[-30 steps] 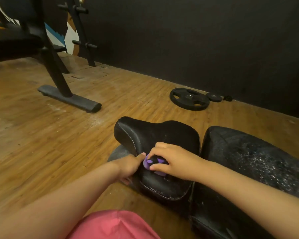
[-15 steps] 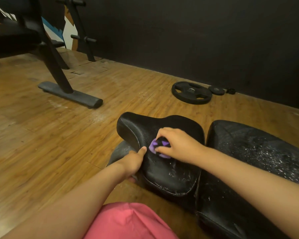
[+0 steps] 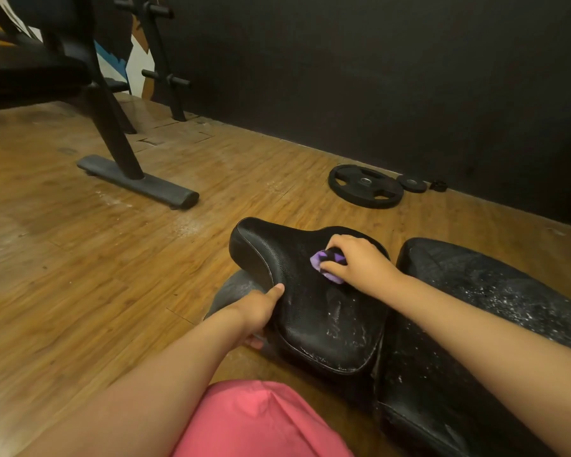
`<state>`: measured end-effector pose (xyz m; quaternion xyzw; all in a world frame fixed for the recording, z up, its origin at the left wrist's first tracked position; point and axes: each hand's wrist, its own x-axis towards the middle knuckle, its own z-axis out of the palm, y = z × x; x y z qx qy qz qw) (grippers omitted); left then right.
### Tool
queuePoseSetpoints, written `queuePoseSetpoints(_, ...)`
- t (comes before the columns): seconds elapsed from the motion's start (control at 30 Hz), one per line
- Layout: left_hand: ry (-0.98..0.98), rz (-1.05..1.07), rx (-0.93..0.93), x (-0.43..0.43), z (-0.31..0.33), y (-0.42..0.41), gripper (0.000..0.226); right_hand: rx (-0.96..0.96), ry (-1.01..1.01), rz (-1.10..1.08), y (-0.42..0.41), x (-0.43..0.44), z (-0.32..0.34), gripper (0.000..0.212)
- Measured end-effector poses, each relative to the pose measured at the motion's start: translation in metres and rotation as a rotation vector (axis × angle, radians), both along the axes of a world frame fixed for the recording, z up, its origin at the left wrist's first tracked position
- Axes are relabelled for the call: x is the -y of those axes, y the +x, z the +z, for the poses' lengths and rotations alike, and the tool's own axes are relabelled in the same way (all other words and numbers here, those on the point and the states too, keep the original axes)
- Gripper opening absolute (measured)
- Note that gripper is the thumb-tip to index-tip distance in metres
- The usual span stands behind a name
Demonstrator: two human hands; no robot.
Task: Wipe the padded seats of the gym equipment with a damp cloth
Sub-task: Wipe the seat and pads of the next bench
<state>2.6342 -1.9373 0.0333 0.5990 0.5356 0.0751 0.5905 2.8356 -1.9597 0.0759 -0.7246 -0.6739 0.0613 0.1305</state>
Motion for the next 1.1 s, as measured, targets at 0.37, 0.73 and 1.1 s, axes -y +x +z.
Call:
queuePoseSetpoints(0.37,0.027,-0.010,-0.017,-0.002,-0.005,0.002,0.054,-0.049,-0.101,0.403,-0.016,0.071,0.000,0.021)
queuePoseSetpoints(0.73,0.043,-0.037,-0.003,-0.003,-0.004,0.001,0.052,0.132,-0.055,0.395,-0.009,0.081,0.002,0.020)
queuePoseSetpoints(1.1,0.053,-0.013,0.013,0.002,0.000,0.002,0.041,0.332,-0.137,0.199,0.044,0.054,0.016,0.022)
